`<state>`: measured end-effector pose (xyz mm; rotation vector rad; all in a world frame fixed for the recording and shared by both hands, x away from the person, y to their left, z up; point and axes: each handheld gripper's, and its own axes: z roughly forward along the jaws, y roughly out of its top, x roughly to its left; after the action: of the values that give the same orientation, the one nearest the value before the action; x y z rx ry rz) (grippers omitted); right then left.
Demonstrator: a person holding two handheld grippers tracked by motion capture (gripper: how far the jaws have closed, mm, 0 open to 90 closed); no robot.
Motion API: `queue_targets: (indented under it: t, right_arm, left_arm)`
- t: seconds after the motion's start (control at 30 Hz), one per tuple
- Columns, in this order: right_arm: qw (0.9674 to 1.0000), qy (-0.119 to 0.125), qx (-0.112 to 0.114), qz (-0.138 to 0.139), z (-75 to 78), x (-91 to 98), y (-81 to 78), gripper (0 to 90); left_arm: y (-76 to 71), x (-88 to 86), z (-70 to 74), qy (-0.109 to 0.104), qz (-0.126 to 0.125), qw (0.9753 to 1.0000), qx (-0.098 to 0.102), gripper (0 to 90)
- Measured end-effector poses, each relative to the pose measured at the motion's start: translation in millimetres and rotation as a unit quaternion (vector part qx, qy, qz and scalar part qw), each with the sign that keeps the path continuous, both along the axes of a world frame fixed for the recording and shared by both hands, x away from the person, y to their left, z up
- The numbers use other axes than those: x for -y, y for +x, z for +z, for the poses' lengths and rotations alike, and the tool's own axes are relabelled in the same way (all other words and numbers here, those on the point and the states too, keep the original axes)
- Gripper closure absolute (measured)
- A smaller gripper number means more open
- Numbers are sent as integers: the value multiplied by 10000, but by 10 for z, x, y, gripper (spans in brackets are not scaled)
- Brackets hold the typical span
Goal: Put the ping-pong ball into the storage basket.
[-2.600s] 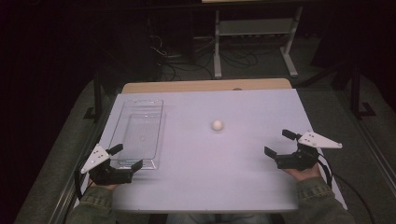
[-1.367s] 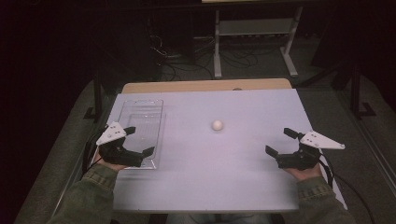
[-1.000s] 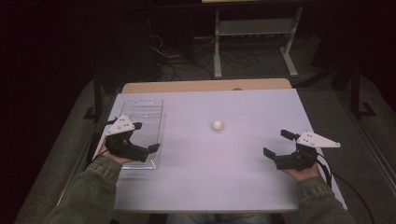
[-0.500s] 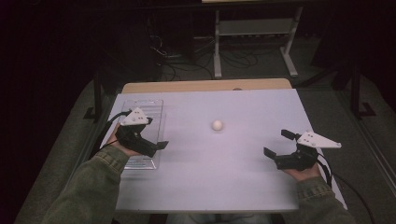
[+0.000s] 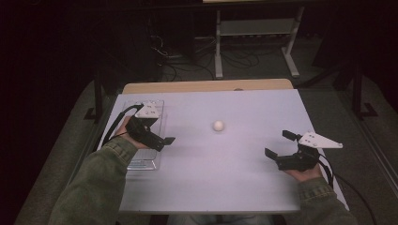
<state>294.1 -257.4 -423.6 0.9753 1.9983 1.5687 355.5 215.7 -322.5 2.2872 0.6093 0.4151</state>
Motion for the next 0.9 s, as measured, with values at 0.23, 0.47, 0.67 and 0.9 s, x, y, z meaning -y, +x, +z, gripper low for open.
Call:
queue_targets:
  t: [0.23,0.47,0.67,0.9]
  right_arm:
    - [10000,-32,-45,43,-13,-12,8,0]
    - [10000,-25,-39,48,-13,-11,9,0]
    - [9999,-45,-62,71,-21,-20,11,0]
    - [9999,-48,-91,107,-26,-23,15,0]
  left_arm:
    - [106,90,74,156,-129,9998,-43,0]
    - [167,190,90,301,-290,9990,-138,0]
    - [220,304,73,466,-480,9975,-238,0]
    - [301,407,88,614,-555,9962,-283,0]
